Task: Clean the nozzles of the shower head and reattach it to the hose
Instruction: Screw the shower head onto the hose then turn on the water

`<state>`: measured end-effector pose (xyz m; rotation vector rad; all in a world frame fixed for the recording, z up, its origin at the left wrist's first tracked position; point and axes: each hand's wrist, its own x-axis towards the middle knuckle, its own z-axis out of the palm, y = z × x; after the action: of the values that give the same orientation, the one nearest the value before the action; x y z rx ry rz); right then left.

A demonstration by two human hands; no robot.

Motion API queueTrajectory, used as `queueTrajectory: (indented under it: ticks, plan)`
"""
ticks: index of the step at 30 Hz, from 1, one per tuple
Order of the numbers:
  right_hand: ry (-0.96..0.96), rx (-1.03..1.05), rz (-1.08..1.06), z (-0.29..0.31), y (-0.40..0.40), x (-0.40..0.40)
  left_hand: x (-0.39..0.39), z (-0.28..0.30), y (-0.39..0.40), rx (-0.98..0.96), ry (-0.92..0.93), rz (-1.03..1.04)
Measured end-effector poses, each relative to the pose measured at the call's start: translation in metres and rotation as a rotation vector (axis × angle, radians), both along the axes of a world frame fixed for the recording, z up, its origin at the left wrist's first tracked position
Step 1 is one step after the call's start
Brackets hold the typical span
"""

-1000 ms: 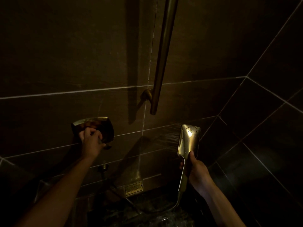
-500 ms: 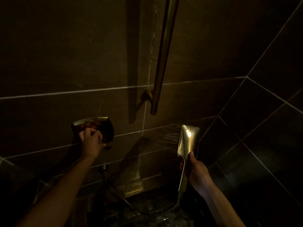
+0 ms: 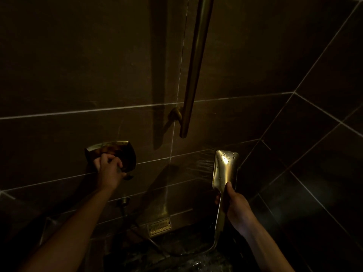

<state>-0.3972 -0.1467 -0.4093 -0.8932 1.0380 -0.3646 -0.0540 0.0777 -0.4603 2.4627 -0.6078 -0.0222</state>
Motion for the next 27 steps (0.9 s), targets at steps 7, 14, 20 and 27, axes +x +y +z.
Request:
queueTrajectory:
  ticks: [7, 14, 20, 27]
  plan:
    - [-0.008, 0.006, 0.003, 0.0, -0.001, 0.001, -0.001, 0.002, 0.0, 0.001, 0.005, -0.004]
    - [0.007, 0.015, -0.013, -0.004, -0.004, 0.004, 0.002, -0.002, 0.0, 0.016, -0.016, -0.006]
    - [0.045, 0.004, -0.006, -0.007, -0.006, 0.005, 0.004, -0.004, 0.0, 0.032, -0.02, -0.004]
    - [0.025, 0.007, 0.016, -0.012, -0.007, 0.002, 0.003, -0.003, -0.001, 0.023, -0.01, 0.001]
